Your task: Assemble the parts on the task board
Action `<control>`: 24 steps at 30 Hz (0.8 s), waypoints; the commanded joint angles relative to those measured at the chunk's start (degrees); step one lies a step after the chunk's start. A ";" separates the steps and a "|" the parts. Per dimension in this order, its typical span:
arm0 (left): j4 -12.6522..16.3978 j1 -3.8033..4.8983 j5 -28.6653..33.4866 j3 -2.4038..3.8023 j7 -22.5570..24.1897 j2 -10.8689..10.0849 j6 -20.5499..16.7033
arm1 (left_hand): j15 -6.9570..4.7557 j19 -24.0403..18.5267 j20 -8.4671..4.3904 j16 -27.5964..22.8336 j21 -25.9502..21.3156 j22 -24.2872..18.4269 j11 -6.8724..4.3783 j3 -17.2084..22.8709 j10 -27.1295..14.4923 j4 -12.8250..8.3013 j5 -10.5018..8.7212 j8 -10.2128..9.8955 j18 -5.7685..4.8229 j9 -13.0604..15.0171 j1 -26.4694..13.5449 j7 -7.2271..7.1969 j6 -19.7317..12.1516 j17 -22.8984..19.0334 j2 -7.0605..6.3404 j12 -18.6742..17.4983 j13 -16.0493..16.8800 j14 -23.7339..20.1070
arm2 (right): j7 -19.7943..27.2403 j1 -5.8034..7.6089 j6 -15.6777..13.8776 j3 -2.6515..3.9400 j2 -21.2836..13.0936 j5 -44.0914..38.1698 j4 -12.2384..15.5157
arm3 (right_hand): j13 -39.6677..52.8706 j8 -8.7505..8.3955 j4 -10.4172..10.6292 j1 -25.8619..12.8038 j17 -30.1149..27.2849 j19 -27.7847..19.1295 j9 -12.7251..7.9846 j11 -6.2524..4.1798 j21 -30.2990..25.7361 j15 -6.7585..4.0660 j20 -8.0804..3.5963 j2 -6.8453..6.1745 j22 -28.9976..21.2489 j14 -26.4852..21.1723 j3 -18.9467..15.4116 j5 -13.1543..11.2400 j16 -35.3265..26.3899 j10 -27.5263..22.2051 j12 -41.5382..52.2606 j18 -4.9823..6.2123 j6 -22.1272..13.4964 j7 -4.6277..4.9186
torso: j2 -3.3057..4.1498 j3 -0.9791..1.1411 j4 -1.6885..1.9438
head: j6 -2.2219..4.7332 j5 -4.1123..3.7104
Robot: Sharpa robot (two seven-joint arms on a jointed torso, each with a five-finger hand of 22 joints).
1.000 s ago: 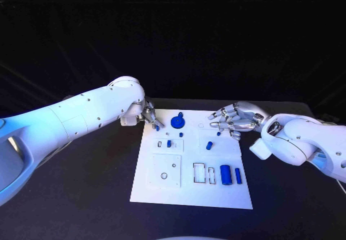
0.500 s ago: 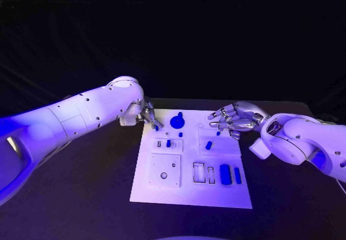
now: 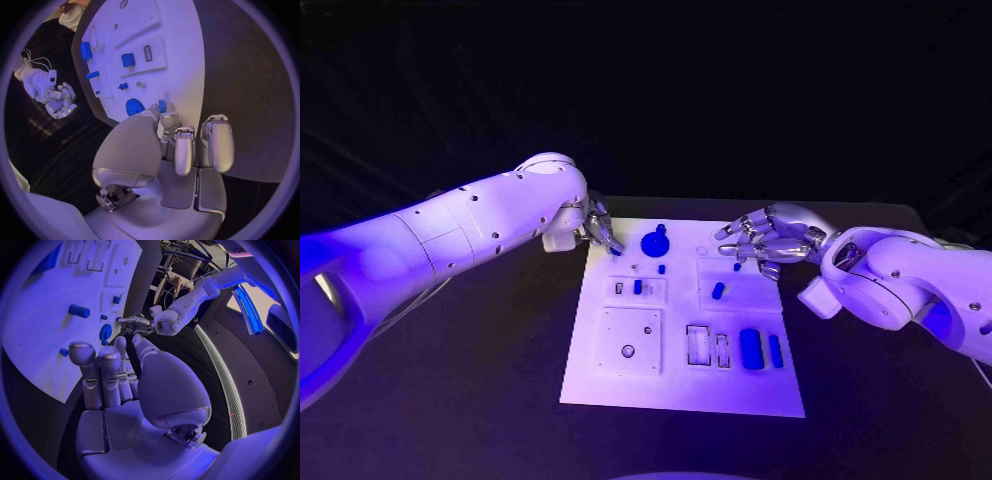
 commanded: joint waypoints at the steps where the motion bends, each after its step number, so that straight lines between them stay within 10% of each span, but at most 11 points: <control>1: 0.33 0.03 1.41 -0.16 1.22 -0.21 -0.14 | 0.47 0.60 0.35 0.14 -0.28 5.74 0.53 12.08 0.22 -7.72 0.02 0.78 -0.04 0.19 -1.74 0.21 -0.21 15.08 -2.50 -0.20 -0.24 5.94 | -0.21 -0.07 1.42 -0.01 0.22 -0.41 0.12 | -0.09 0.32 0.15 -0.04 -0.12 -0.28 0.08 -0.12 -0.25 -0.05 0.06 0.11 -0.12 -0.48 -0.32 0.22 -0.17 -0.49 0.21 1.02 -0.42 0.05 | -0.04 0.00 0.03 | -0.03 0.03; 24: 17.25 -0.48 0.66 -1.39 5.00 -10.23 -11.94 | 0.05 1.64 -0.07 0.14 0.96 7.38 -0.21 22.89 3.29 -10.43 1.04 4.19 -0.40 0.90 -8.12 -0.17 0.36 15.08 -7.37 1.94 1.48 5.94 | -0.54 -0.09 1.59 -0.05 0.64 -0.27 -0.22 | -0.23 0.50 0.46 -0.28 -0.44 -0.55 0.12 -0.06 -0.62 0.01 0.10 0.19 -0.65 -0.68 -0.52 0.24 -0.59 -0.63 0.25 1.09 -0.53 0.08 | 0.02 -0.02 0.08 | -0.51 0.54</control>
